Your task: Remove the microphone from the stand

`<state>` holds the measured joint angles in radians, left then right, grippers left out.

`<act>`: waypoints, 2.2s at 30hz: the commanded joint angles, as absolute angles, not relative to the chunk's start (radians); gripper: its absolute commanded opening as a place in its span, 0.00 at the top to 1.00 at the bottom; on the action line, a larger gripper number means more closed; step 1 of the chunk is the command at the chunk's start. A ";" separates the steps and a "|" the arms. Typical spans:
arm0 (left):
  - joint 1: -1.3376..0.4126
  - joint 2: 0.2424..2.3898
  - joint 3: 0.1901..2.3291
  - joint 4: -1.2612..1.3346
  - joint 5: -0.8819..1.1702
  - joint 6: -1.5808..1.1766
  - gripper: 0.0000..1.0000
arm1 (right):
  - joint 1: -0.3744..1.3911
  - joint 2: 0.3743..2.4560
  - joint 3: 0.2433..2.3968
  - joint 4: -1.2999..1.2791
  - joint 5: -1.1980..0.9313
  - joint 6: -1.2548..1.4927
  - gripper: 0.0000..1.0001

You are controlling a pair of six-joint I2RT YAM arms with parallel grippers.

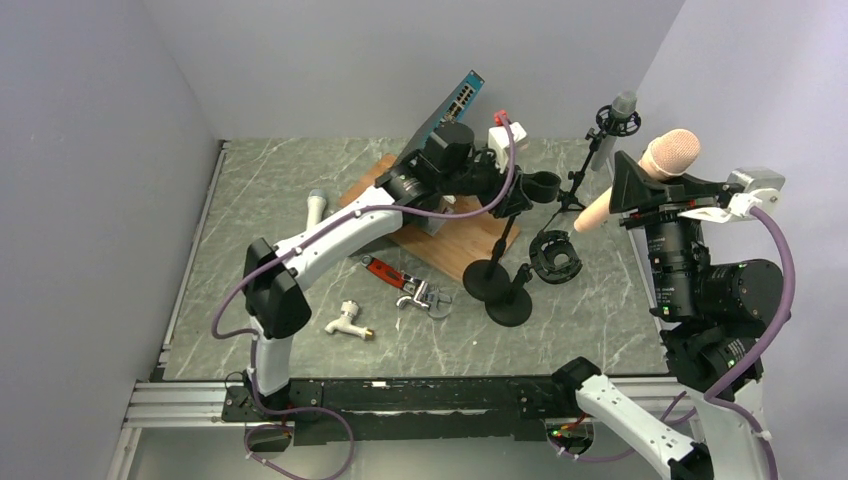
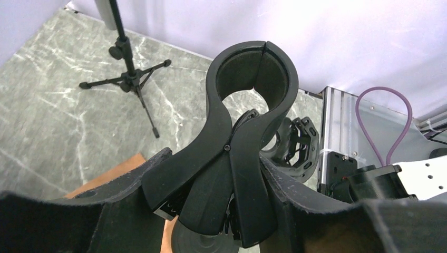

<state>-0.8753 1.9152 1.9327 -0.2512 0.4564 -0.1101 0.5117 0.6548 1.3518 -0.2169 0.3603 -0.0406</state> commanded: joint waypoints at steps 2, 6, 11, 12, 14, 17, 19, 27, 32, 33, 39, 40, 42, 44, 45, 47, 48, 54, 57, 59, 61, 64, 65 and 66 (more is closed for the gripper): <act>-0.884 1.987 2.081 -0.095 0.501 -0.131 1.00 | 0.512 0.604 1.352 -0.256 0.389 -0.023 1.00; -0.886 2.065 2.166 -0.042 0.524 -0.156 1.00 | 0.512 0.588 1.370 -0.286 0.402 -0.031 1.00; -0.892 2.127 2.210 0.062 0.521 -0.169 1.00 | 0.512 0.573 1.376 -0.303 0.418 -0.046 1.00; -0.894 2.138 2.214 0.084 0.521 -0.179 1.00 | 0.512 0.572 1.377 -0.305 0.420 -0.048 1.00; -0.901 2.159 2.218 0.129 0.528 -0.211 1.00 | 0.512 0.566 1.375 -0.306 0.423 -0.048 1.00; -0.927 2.197 2.235 0.170 0.545 -0.220 1.00 | 0.513 0.554 1.362 -0.295 0.425 -0.052 1.00; -0.944 2.230 2.275 0.163 0.547 -0.211 1.00 | 0.512 0.549 1.353 -0.287 0.426 -0.052 1.00; -0.974 2.311 2.298 0.156 0.515 -0.162 1.00 | 0.512 0.533 1.364 -0.312 0.419 -0.036 1.00; -0.974 2.300 2.264 0.121 0.511 -0.183 0.43 | 0.512 0.519 1.363 -0.331 0.417 -0.015 1.00; -0.975 2.281 2.246 0.119 0.511 -0.184 0.25 | 0.512 0.518 1.365 -0.336 0.416 -0.011 1.00; -0.973 2.156 2.194 0.053 0.518 -0.153 0.03 | 0.512 0.524 1.367 -0.348 0.411 -0.002 1.00; -0.973 2.147 2.213 0.026 0.527 -0.148 0.01 | 0.512 0.524 1.366 -0.345 0.415 -0.002 1.00; -0.973 2.130 2.250 -0.028 0.546 -0.143 0.01 | 0.512 0.523 1.363 -0.342 0.418 -0.002 1.00; -0.973 2.097 2.246 -0.055 0.569 -0.145 0.01 | 0.512 0.529 1.370 -0.352 0.417 0.034 1.00; -0.972 2.067 2.219 -0.052 0.578 -0.152 0.01 | 0.512 0.538 1.380 -0.369 0.415 0.041 1.00; -0.970 1.988 2.126 -0.018 0.580 -0.176 0.01 | 0.512 0.558 1.404 -0.403 0.410 0.056 1.00; -0.966 1.943 2.069 0.008 0.581 -0.190 0.01 | 0.512 0.568 1.411 -0.416 0.405 0.063 1.00; -0.953 1.662 1.778 0.097 0.637 -0.279 0.01 | 0.512 0.609 1.385 -0.412 0.358 0.151 1.00; -0.954 1.542 1.666 0.093 0.677 -0.317 0.01 | 0.513 0.660 1.386 -0.406 0.281 0.217 1.00; -0.954 1.501 1.648 0.020 0.681 -0.335 0.01 | 0.511 0.706 1.400 -0.405 0.171 0.255 1.00; -0.954 1.482 1.674 -0.098 0.666 -0.327 0.01 | 0.512 0.737 1.389 -0.365 0.060 0.289 1.00; -0.954 1.426 1.656 -0.163 0.625 -0.302 0.01 | 0.512 0.754 1.325 -0.251 -0.075 0.378 1.00; -0.955 1.409 1.639 -0.169 0.602 -0.294 0.01 | 0.512 0.760 1.300 -0.217 -0.109 0.406 1.00; -0.955 1.398 1.630 -0.179 0.589 -0.288 0.01 | 0.512 0.769 1.281 -0.187 -0.139 0.440 1.00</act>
<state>-0.9543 1.4506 1.6646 -0.0772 0.6376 -0.3012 0.5114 0.7521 1.3418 -0.3611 0.0853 0.2852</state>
